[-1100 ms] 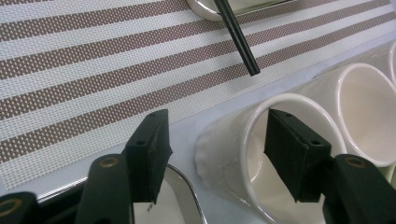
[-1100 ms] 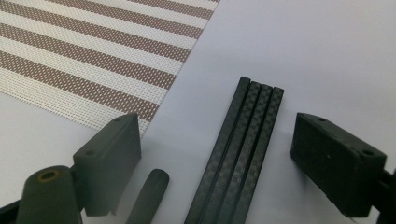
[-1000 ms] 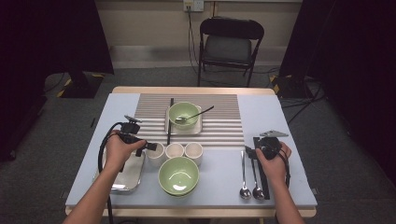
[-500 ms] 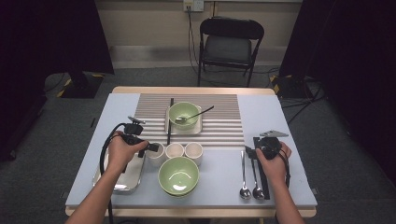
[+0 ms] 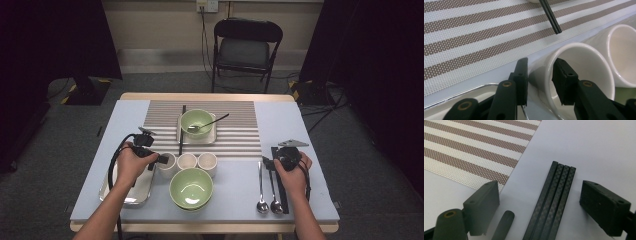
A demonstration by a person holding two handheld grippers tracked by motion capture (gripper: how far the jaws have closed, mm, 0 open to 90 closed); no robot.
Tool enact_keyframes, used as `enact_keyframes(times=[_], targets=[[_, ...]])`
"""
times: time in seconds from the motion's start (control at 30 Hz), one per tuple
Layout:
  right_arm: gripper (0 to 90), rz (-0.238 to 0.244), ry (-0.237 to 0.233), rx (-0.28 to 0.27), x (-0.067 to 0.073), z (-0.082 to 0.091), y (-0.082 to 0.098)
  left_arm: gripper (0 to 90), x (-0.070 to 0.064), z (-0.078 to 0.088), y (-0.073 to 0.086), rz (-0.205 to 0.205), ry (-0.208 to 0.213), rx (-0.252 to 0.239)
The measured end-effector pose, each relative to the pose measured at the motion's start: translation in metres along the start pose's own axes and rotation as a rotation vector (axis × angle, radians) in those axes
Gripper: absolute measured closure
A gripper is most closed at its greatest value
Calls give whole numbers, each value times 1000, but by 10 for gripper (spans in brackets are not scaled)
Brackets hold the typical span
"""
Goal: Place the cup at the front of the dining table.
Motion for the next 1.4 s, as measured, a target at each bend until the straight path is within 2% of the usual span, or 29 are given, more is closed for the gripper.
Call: enact_keyframes(times=[0.13, 0.17, 0.23, 0.3, 1.03, 1.2, 1.4], targets=[[150, 0, 0, 0, 0, 0, 0, 658, 1, -2, 2, 26, -9, -10], [150, 0, 0, 0, 0, 0, 0, 660, 1, -3, 2, 23, -2, 1], [150, 0, 0, 0, 0, 0, 0, 672, 1, -3, 2, 22, -23, 0], [150, 0, 0, 0, 0, 0, 0, 693, 0, -4, 2, 23, -21, 5], [150, 0, 0, 0, 0, 0, 0, 754, -6, -8, 2, 23, -157, 65], [150, 0, 0, 0, 0, 0, 0, 785, -4, -8, 4, 22, -185, 73], [150, 0, 0, -1, 0, 0, 0, 791, -4, -8, 4, 25, -182, 77]])
Point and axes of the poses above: each handheld gripper's, and its own axes: z roughly backward along the jaws, y roughly out of its underside, x roughly to its left, the point moved 6 cm from there along -z, roughly forward along the jaws, and after that the axes turned 13 degrees about x, right-handed, at the moved point
